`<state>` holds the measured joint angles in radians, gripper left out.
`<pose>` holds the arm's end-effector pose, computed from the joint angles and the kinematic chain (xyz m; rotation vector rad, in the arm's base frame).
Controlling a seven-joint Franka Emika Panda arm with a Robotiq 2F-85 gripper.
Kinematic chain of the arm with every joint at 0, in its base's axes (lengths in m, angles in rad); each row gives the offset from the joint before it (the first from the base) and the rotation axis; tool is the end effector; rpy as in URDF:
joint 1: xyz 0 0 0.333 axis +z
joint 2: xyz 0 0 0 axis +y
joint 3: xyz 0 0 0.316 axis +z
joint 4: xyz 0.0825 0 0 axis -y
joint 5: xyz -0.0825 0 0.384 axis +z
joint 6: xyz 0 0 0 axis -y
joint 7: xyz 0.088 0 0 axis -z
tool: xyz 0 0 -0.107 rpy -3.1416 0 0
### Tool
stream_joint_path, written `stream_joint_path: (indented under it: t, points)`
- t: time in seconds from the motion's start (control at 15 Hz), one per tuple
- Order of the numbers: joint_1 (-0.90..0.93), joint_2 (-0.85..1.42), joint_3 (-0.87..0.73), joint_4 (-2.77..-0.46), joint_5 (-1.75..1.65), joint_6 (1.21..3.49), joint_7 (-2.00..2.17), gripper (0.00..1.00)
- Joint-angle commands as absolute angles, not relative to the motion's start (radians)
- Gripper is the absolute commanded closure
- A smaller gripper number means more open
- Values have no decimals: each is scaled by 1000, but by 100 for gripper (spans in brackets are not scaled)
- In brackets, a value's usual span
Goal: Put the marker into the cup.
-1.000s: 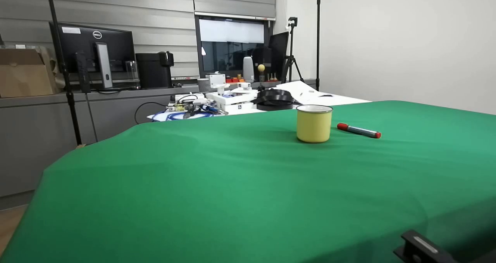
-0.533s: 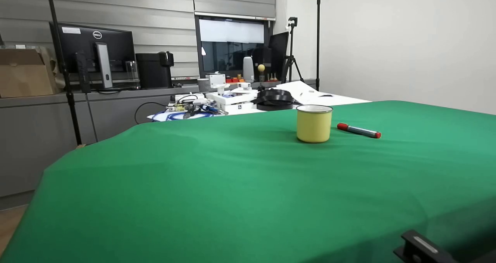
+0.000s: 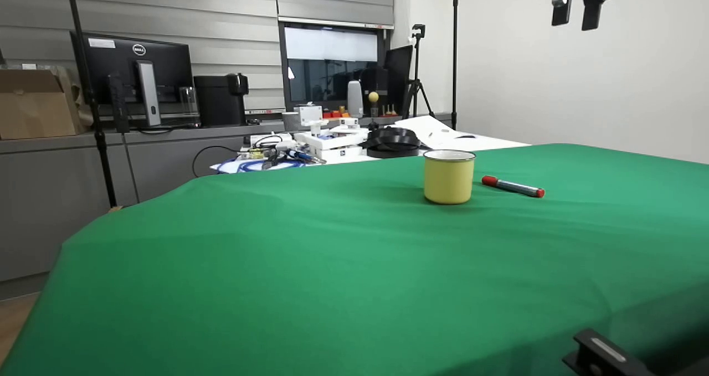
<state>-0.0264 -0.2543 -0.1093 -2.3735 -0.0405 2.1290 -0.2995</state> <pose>0.4557 -0.0649 0.4230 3.1190 0.2948 0.0109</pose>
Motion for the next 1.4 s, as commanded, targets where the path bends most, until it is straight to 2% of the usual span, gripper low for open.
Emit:
stream_joint_path:
  t: [0.0,0.13,0.2,1.0,1.33]
  points:
    - [-34,-89,-114,-2247,-20,2151,-304,0]
    - [-31,-6,-97,-2202,-17,2166,-282,0]
    - [-41,-94,-100,-2280,-27,2172,-300,0]
    - [-43,-75,-95,-2271,-27,2180,-300,0]
    - [-36,27,-79,-2277,-1,2315,-300,0]
